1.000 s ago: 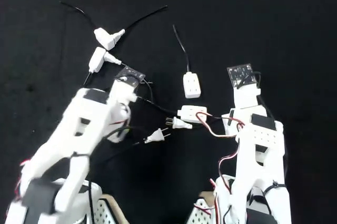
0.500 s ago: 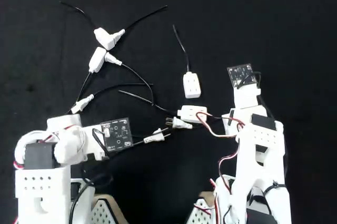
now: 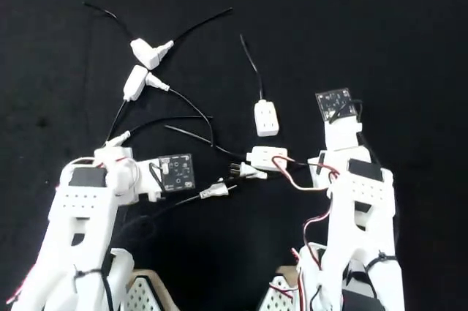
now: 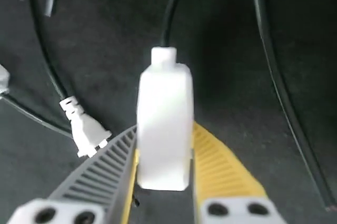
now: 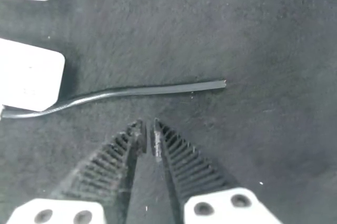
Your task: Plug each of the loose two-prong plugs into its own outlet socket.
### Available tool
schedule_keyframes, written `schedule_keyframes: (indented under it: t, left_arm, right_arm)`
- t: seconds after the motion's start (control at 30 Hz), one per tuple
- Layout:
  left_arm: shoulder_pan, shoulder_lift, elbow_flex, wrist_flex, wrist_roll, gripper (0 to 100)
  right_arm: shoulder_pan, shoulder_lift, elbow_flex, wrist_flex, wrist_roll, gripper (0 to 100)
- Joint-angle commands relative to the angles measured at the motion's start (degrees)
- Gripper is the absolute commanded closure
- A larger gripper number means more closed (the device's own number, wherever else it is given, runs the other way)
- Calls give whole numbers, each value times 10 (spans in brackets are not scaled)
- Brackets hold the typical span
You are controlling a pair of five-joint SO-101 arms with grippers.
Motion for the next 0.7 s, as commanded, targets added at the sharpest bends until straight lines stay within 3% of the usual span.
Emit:
schedule_keyframes:
  t: [0.0,0.13,0.23,0.4,0.5,0.67]
  left_arm:
    - [6,30,-41,-33,-94,741]
    - [5,37,-70,-30,-86,619]
    - [-11,36,-103,-30,-34,592]
    - [-37,22,-148,-29,160,593]
    - [-49,2,-113,-29,279,593]
    - [-56,-23,9,-60,275,593]
  right_arm:
    - [-11,-14,0,-12,4,976]
    - [-15,-14,1,-12,4,976]
    - [-15,-14,1,-12,4,976]
    - [-15,-14,4,-12,4,976]
    - [-15,-14,4,-12,4,976]
    - [-15,-14,3,-13,4,976]
